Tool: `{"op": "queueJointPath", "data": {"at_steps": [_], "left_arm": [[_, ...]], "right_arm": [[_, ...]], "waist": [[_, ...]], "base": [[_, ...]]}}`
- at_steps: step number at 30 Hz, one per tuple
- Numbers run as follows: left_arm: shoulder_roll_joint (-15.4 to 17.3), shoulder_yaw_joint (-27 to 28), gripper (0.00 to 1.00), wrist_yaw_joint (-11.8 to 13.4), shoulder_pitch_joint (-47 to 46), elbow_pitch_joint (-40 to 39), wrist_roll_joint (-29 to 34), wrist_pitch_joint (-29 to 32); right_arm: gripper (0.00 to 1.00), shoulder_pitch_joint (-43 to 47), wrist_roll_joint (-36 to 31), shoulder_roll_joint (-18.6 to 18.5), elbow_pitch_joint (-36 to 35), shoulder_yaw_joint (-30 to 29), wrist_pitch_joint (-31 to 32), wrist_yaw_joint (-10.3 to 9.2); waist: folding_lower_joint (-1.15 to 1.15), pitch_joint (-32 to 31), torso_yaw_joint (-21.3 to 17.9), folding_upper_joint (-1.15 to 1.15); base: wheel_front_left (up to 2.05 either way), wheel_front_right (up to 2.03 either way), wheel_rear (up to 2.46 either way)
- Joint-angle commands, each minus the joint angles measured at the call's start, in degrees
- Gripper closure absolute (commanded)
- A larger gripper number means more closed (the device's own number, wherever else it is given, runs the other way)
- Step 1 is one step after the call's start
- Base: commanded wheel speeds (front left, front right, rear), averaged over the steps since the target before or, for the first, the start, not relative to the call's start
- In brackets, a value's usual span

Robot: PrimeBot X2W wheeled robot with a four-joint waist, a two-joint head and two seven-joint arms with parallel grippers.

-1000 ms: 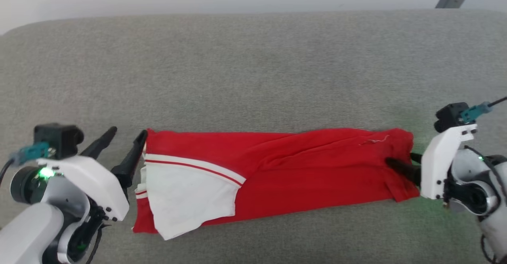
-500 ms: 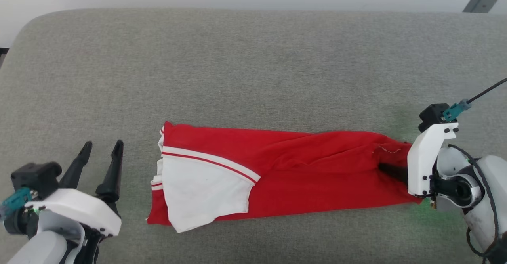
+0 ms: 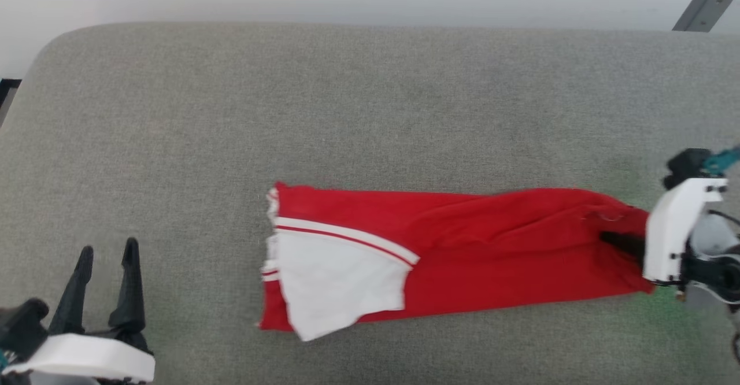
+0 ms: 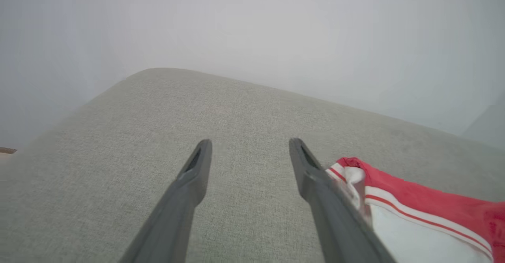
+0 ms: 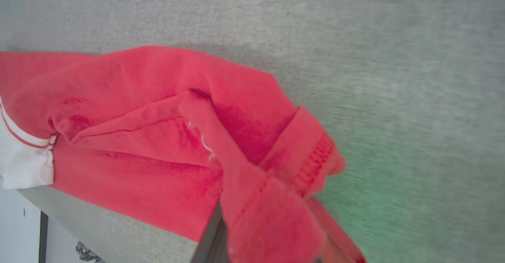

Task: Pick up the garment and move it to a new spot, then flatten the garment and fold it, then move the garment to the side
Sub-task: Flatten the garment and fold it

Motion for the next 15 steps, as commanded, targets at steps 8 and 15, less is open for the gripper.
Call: {"op": "queueJointPath", "data": {"at_steps": [8, 15], "left_arm": [[-6.52, 7.80, 0.00, -5.14, 3.04, 0.82, 5.63, -0.33], [-9.51, 11.15, 0.00, -7.54, 3.87, 1.71, 8.99, -0.32]], "right_arm": [[1.00, 0.30, -1.40, -5.85, 3.89, -3.28, -1.15, -0.08], [1.00, -1.70, -5.66, -8.07, 9.63, -5.46, -2.29, -0.08]], "waist": [[0.00, -1.05, -1.26, 0.00], [0.00, -1.66, -2.09, 0.00]], "base": [[0.00, 0.00, 0.00], [0.00, 0.00, 0.00]]}}
